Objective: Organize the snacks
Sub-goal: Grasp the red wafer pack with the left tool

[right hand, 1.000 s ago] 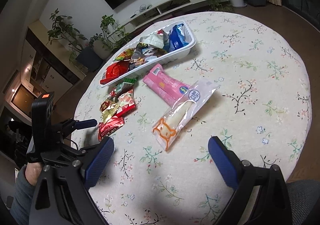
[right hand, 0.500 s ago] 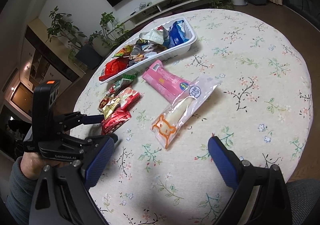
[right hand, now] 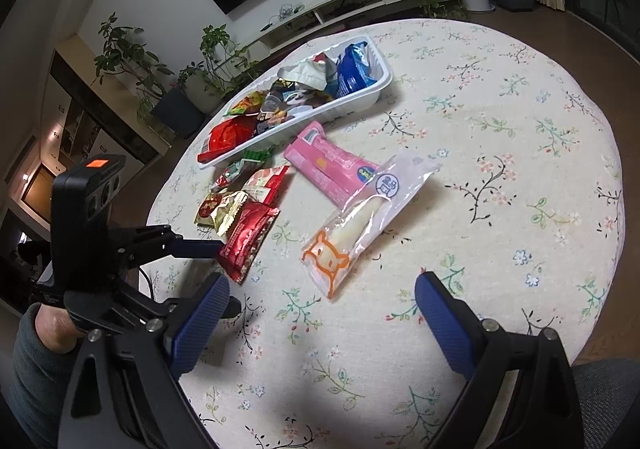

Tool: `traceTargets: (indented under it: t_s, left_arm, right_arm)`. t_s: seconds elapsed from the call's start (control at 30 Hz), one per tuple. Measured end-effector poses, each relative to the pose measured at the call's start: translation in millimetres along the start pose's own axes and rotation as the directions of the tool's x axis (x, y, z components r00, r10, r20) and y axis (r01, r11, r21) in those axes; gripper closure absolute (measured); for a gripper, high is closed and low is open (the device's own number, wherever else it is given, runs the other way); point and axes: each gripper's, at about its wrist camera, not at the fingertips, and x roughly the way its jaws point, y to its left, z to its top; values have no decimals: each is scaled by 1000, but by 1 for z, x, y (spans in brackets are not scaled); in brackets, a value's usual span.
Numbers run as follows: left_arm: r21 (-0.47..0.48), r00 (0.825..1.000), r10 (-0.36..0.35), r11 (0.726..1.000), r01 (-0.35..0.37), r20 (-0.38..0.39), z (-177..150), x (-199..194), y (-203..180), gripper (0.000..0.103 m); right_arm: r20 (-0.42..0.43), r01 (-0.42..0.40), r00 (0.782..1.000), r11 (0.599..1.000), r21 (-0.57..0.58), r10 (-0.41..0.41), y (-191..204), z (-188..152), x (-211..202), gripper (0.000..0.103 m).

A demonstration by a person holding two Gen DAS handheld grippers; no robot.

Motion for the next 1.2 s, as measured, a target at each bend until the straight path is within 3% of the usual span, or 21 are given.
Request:
traceTargets:
  t_s: [0.2, 0.3, 0.37, 0.43, 0.67, 0.8, 0.87, 1.07, 1.2]
  left_arm:
    - [-127, 997, 56, 991, -49, 53, 14, 2, 8, 27]
    - [-142, 994, 94, 986, -87, 46, 23, 9, 5, 28]
    - [-147, 993, 112, 984, -104, 41, 28, 14, 6, 40]
    - [-148, 988, 146, 979, -139, 40, 30, 18, 5, 45]
    - [-106, 967, 253, 962, -250, 12, 33, 36, -17, 46]
    - [-121, 966, 258, 960, -254, 22, 32, 37, -16, 53]
    - [-138, 965, 262, 957, -255, 30, 30, 32, -12, 71]
    - [-130, 962, 271, 955, -265, 35, 13, 19, -12, 77]
    - [-177, 969, 237, 959, -222, 67, -3, 11, -10, 79]
  right_arm:
    - [8, 0, 1000, 1000, -8, 0, 1, 0, -3, 6]
    - [15, 6, 1000, 1000, -13, -6, 1, 0, -5, 7]
    - [16, 10, 1000, 1000, -18, -9, 2, 0, -5, 7]
    - [19, 14, 1000, 1000, -22, -14, 2, 0, -6, 8]
    - [29, 27, 999, 999, -19, -26, 2, 1, -9, 9]
    - [36, 42, 999, 999, -28, -41, 2, 2, -12, 10]
    - [40, 48, 998, 999, -23, -47, 1, 2, -15, 10]
    - [31, 65, 997, 998, -24, -65, 1, 2, -12, 12]
    - [20, 82, 996, 996, -40, -81, 3, 3, -8, 13]
